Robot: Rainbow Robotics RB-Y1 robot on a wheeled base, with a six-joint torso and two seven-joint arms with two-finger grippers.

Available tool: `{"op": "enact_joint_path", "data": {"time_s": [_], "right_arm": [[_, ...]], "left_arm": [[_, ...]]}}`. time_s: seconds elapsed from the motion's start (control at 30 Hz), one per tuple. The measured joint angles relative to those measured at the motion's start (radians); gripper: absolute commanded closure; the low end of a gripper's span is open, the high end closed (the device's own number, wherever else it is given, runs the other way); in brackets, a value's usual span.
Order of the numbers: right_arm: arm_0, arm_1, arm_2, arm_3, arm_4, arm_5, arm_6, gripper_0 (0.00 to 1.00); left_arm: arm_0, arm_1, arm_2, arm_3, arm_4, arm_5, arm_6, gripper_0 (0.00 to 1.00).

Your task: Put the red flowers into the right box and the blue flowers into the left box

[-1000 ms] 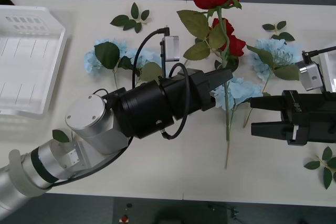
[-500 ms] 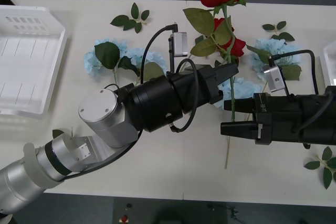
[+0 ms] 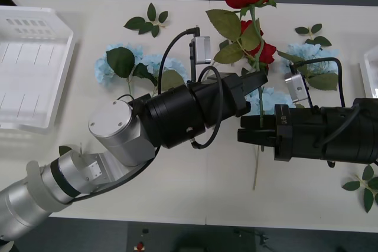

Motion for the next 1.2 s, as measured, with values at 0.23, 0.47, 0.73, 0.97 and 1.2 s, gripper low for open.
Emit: {"op": "enact_joint_path", "data": {"time_s": [0.23, 0.47, 0.73, 0.97, 1.2], "right_arm": [[0.0, 0.0, 0.0, 0.0, 0.0, -0.001, 0.0, 1.0], [0.0, 0.0, 0.0, 0.005, 0.0, -0.007, -0.005, 1.0], [0.0, 0.0, 0.0, 0.005, 0.0, -0.007, -0.005, 1.0], [0.0, -0.001, -0.007, 0.005, -0.041, -0.051, -0.007, 1.0], [0.0, -0.128, -0.105, 0.062, -0.135, -0.14, -0.049, 1.0]], "left_arm": [[0.0, 0.002, 0.0, 0.0, 0.0, 0.0, 0.0, 1.0], [0.0, 0.027, 0.0, 0.0, 0.0, 0.0, 0.0, 0.34], [0.004, 0.153, 0.027, -0.014, 0.05, 0.024, 0.0, 0.14], [0.124, 0.327, 0.222, -0.035, 0.089, 0.166, 0.0, 0.14], [0.209, 0.492, 0.387, 0.07, 0.088, 0.445, 0.0, 0.14]]}}
